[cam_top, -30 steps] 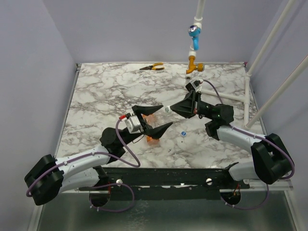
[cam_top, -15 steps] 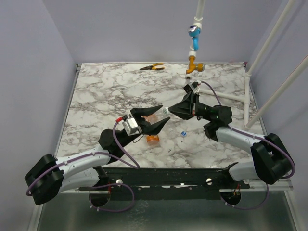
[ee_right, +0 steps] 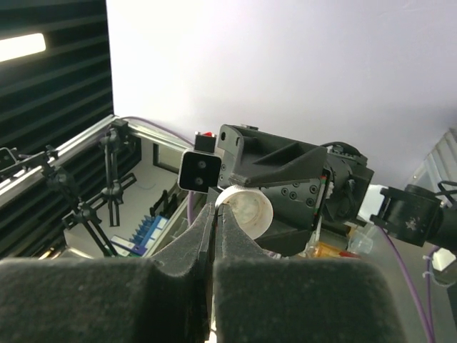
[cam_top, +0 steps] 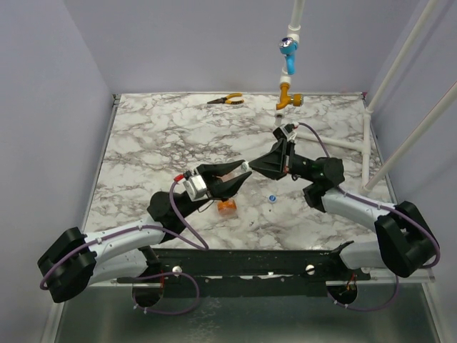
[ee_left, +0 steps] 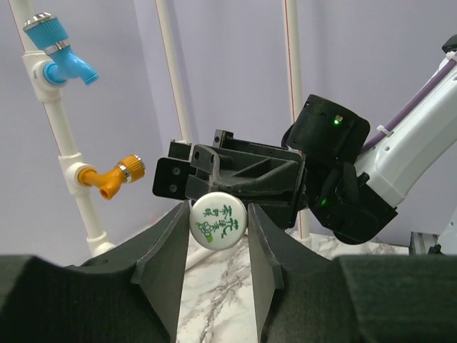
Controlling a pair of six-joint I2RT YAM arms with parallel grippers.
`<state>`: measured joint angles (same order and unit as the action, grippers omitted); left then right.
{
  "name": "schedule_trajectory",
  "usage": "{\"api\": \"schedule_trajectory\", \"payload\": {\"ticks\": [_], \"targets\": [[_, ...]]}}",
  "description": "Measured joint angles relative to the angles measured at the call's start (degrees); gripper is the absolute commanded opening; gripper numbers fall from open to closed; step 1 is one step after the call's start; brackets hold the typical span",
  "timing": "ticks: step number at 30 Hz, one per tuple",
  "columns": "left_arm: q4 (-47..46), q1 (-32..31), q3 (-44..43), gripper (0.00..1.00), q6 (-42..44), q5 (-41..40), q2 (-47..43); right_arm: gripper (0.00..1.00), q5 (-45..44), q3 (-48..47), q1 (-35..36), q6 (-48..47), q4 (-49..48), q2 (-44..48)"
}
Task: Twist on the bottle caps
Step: Place the plastic bottle at the center of the board, then place the bottle cap at the center of the board.
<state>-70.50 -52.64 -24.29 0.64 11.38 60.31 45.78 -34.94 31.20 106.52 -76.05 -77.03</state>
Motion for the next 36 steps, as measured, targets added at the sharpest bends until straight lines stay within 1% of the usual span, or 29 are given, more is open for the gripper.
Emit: {"api": "schedule_trajectory", "payload": {"ticks": [2,5,8,10,12,15,17,19,22,25,27,31,34,36], "targets": [[0.4,0.0,0.0,0.35,0.0,0.3,-0.1,0.16,-0.2,0.8,0.0,-0.9,1.3,0.9],[3.1,0.0,0.0,0.33,-0.2,0.7,-1.0,0.25,-0.3,1.6,0.0,-3.0,4.5,2.5],[5.8,0.0,0.0,0.32,-0.2,0.8,-2.6,0.32,-0.9,1.9,0.0,-6.6,11.1,5.6],[7.5,0.0,0.0,0.32,-0.2,0.8,-3.9,0.42,-1.6,1.9,0.0,-9.6,16.0,8.1],[9.7,0.0,0.0,0.32,-0.2,0.8,-5.1,0.49,-2.9,1.7,0.0,-12.9,22.1,10.9],[15.1,0.0,-0.3,0.31,-0.1,0.8,-6.5,0.63,-6.9,0.2,0.0,-20.1,37.5,16.2],[21.3,0.0,-1.6,0.30,-0.1,0.9,-6.4,0.68,-12.8,-3.8,0.2,-26.8,53.5,20.6],[26.1,-0.1,-3.1,0.30,-0.4,1.0,-5.4,0.70,-20.2,-9.5,0.3,-33.3,68.0,24.3],[33.4,-2.4,-6.5,0.30,-1.3,0.8,-0.7,0.73,-31.0,-17.7,0.3,-41.2,85.1,27.8],[37.4,-7.7,-8.7,0.30,-2.1,-1.0,6.7,0.75,-39.4,-21.1,0.3,-46.2,96.2,29.3],[39.0,-10.7,-9.8,0.30,-2.6,-2.1,11.7,0.76,-43.2,-21.1,0.3,-48.1,101.6,29.5],[40.3,-16.2,-13.2,0.31,-4.2,-6.1,26.2,0.76,-47.9,-19.9,0.3,-50.6,109.4,28.1],[40.4,-18.2,-15.3,0.33,-5.4,-9.1,34.8,0.76,-49.8,-18.7,0.3,-51.5,112.8,27.4],[40.3,-18.7,-16.0,0.36,-6.1,-10.8,38.5,0.77,-50.6,-18.4,0.3,-52.0,113.9,27.3]]}}
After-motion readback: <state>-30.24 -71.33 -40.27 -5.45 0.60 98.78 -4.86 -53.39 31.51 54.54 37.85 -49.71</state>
